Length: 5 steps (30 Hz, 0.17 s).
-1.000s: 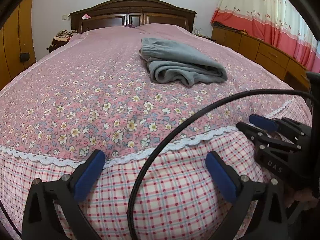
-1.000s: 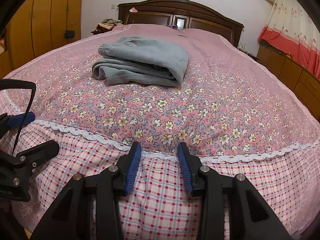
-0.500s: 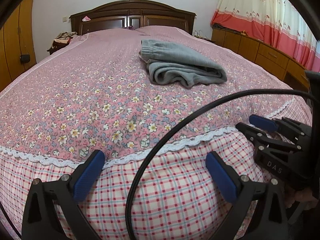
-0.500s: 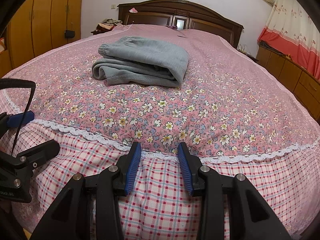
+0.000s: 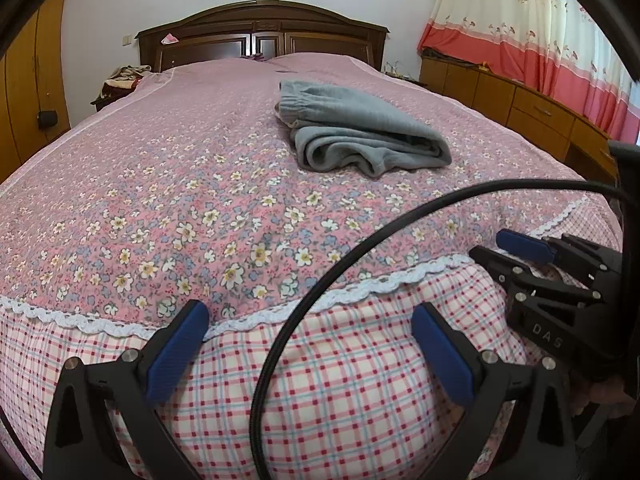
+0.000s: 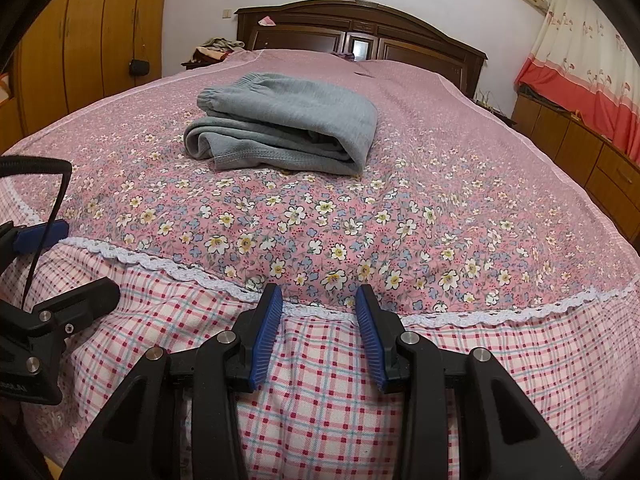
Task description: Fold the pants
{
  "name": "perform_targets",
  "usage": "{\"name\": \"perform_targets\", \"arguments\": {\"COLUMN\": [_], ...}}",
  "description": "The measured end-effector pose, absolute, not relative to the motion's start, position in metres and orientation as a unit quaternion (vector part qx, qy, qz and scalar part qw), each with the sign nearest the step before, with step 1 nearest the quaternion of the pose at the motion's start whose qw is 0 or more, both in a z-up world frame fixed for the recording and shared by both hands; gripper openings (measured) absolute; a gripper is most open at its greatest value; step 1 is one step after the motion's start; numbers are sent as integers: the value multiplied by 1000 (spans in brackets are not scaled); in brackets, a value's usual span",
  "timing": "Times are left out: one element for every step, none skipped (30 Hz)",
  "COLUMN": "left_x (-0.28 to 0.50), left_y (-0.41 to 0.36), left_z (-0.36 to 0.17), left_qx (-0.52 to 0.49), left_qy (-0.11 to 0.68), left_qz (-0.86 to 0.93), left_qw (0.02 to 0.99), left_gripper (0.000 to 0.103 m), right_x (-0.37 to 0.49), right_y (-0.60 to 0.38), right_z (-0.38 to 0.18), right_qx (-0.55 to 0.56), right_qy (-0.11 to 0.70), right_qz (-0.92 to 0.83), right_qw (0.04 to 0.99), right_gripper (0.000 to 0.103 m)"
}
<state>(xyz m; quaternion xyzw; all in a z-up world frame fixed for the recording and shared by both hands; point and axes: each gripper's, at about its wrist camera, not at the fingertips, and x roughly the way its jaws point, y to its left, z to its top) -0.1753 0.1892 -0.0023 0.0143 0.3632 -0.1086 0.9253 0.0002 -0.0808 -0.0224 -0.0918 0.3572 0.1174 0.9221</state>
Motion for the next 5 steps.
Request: {"name": "perform_targets", "arguments": {"left_x": [-175, -175, -175, -175, -175], "left_y": [189, 189, 188, 188, 188], "left_z": [-2, -2, -3, -3, -3], "left_qx": [15, 15, 16, 17, 17], "left_qy": [363, 363, 364, 364, 364], "left_qz": [-108, -108, -108, -108, -107], "left_qw": [925, 925, 925, 925, 925], "left_gripper": [103, 103, 103, 103, 103], "right_x": [0, 1, 0, 0, 0], "right_y": [-81, -81, -80, -80, -80], "right_z": [-22, -23, -22, -22, -22], "right_qx": [-92, -92, -92, -92, -92], "right_qy": [357, 357, 357, 357, 357], "right_qz": [117, 117, 117, 117, 117], "right_qw": [922, 922, 922, 922, 922], "right_gripper": [39, 39, 39, 39, 39]}}
